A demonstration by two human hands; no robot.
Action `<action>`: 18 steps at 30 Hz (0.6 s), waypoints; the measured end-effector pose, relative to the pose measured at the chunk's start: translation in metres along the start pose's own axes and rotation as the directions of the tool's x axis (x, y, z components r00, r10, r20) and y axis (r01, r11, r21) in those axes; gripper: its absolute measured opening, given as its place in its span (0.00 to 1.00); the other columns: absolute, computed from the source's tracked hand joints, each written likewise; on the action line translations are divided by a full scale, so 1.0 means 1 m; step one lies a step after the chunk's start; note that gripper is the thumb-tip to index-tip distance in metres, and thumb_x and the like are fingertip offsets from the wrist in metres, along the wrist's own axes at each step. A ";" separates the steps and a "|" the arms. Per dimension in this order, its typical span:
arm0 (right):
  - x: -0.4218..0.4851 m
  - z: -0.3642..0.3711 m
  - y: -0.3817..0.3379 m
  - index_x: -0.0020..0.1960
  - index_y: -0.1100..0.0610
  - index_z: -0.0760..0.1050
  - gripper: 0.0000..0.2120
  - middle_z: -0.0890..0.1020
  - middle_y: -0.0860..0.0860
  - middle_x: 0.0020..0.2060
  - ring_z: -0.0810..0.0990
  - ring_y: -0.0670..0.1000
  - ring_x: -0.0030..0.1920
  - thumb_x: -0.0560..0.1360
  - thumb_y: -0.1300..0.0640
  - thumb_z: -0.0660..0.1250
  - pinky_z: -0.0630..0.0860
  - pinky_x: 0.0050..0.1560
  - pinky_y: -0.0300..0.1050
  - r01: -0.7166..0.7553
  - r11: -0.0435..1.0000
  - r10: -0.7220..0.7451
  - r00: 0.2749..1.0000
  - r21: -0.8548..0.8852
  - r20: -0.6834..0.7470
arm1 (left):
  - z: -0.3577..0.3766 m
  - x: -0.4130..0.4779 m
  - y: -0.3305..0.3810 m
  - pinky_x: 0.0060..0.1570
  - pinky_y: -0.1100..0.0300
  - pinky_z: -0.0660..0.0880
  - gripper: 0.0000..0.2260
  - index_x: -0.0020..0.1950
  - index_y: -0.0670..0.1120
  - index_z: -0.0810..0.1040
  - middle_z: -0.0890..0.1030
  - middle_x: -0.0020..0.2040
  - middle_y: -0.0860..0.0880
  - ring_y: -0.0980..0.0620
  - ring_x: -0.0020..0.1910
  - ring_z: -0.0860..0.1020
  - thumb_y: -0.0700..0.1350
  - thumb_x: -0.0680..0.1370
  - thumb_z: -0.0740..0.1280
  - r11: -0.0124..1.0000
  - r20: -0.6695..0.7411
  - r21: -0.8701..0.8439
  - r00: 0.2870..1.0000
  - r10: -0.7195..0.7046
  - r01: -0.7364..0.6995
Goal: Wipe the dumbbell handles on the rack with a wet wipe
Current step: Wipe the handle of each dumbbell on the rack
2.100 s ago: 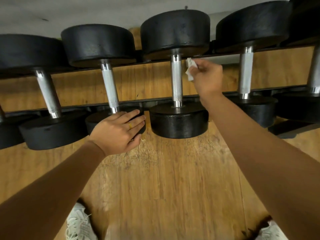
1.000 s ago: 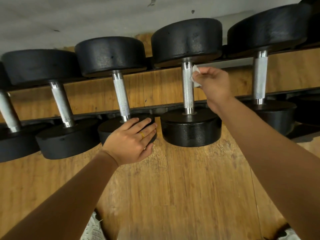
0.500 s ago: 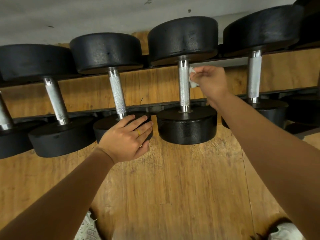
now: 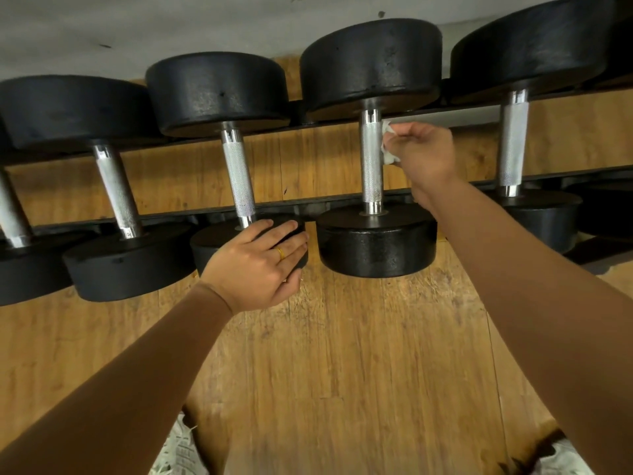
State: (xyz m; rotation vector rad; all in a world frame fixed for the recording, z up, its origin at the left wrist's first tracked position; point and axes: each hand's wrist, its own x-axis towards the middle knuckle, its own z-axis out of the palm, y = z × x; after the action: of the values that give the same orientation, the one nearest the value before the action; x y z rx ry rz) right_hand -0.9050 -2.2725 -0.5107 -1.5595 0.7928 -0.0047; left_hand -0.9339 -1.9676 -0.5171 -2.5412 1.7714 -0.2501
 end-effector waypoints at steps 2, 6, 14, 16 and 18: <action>-0.009 -0.002 0.009 0.53 0.56 0.81 0.05 0.85 0.49 0.47 0.84 0.44 0.48 0.78 0.62 0.71 0.80 0.49 0.36 0.008 0.999 -0.008 1.000 -0.046 0.006 | 0.000 -0.001 0.000 0.67 0.45 0.72 0.18 0.62 0.42 0.85 0.83 0.64 0.45 0.44 0.68 0.79 0.51 0.83 0.62 1.000 -0.006 -0.003 1.000 -0.001 0.001; -0.016 -0.013 0.015 0.46 0.54 0.79 0.05 0.82 0.47 0.41 0.81 0.39 0.39 0.77 0.62 0.71 0.77 0.38 0.30 0.035 0.977 -0.019 0.997 -0.211 0.080 | 0.000 -0.001 0.001 0.67 0.45 0.73 0.18 0.62 0.42 0.85 0.83 0.64 0.45 0.44 0.68 0.79 0.51 0.83 0.61 1.000 -0.010 -0.008 1.000 -0.007 0.007; -0.015 -0.017 0.008 0.47 0.54 0.79 0.06 0.83 0.49 0.45 0.83 0.43 0.46 0.75 0.63 0.73 0.78 0.46 0.35 -0.015 0.981 0.041 0.990 -0.195 0.132 | 0.001 -0.002 0.000 0.67 0.46 0.72 0.18 0.62 0.42 0.85 0.84 0.64 0.45 0.44 0.68 0.79 0.51 0.83 0.61 1.000 -0.015 -0.008 1.000 -0.003 0.002; -0.025 -0.028 0.012 0.46 0.53 0.80 0.07 0.83 0.48 0.46 0.81 0.43 0.47 0.74 0.63 0.74 0.78 0.50 0.36 -0.031 0.956 0.088 0.978 -0.290 0.187 | 0.001 -0.001 0.000 0.66 0.45 0.72 0.18 0.62 0.42 0.85 0.84 0.64 0.45 0.44 0.67 0.79 0.51 0.83 0.61 1.000 -0.020 -0.007 1.000 -0.005 0.005; -0.030 -0.035 0.013 0.44 0.52 0.80 0.08 0.83 0.49 0.46 0.81 0.44 0.48 0.73 0.63 0.75 0.77 0.52 0.37 -0.039 0.942 0.123 0.964 -0.334 0.234 | 0.002 -0.001 0.000 0.66 0.45 0.73 0.18 0.62 0.42 0.85 0.84 0.64 0.45 0.44 0.67 0.79 0.51 0.83 0.62 1.000 -0.020 -0.005 1.000 -0.004 0.004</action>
State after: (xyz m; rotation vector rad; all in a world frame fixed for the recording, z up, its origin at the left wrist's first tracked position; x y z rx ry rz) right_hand -0.9497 -2.2875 -0.5027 -1.7938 0.6775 0.3989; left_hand -0.9342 -1.9668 -0.5191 -2.5550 1.7768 -0.2724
